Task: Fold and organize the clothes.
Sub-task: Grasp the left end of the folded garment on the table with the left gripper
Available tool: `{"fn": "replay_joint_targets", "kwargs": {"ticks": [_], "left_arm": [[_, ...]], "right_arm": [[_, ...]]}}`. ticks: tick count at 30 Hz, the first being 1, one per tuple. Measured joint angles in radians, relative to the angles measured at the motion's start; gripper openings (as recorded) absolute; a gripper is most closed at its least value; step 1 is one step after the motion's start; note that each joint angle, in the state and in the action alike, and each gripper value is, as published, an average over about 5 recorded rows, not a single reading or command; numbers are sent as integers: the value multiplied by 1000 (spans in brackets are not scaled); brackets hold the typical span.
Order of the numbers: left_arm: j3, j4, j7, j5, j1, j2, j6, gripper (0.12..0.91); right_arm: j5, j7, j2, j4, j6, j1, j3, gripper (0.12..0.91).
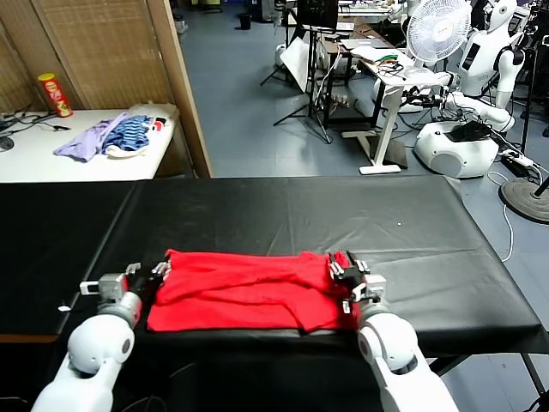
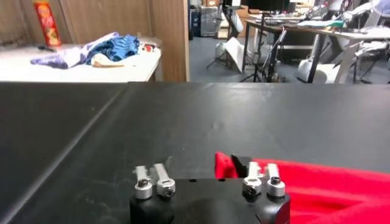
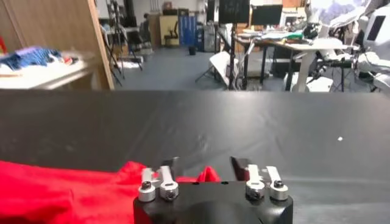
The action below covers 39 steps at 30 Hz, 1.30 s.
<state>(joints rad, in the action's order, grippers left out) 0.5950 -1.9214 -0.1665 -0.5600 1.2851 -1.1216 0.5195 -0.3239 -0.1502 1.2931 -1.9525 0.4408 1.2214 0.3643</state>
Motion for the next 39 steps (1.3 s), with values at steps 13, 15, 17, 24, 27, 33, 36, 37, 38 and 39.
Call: {"fn": "replay_joint_targets", "kwargs": {"ticks": [13, 15, 17, 24, 27, 33, 36, 37, 38, 39], "left_arm": [[44, -83, 15, -70, 146, -67, -9, 793], [40, -79, 20, -51, 159, -82, -13, 766], [36, -72, 22, -37, 165, -95, -17, 691], [22, -65, 23, 16, 169, -129, -25, 309], [14, -62, 24, 59, 164, -134, -26, 180], [11, -37, 31, 246, 156, -122, -81, 166], [31, -23, 38, 392, 164, -96, -119, 162], [41, -19, 40, 436, 168, -81, -129, 162], [53, -16, 42, 472, 173, -65, -137, 162], [67, -13, 44, 503, 178, -47, -145, 162]], "right_arm": [[-1, 11, 1, -55, -5, 34, -1, 798], [0, 12, -1, -60, -6, 36, 0, 798], [0, 14, -2, -64, -8, 39, 1, 798], [8, 23, -2, -72, -20, 53, 8, 798], [9, 23, 2, -80, -21, 58, 10, 798], [9, 15, 9, -102, -17, 68, 24, 798], [9, 12, 14, -115, -13, 76, 29, 798], [9, 11, 16, -119, -12, 79, 30, 798], [10, 10, 18, -122, -11, 81, 30, 798], [11, 10, 21, -124, -11, 82, 29, 798]]}}
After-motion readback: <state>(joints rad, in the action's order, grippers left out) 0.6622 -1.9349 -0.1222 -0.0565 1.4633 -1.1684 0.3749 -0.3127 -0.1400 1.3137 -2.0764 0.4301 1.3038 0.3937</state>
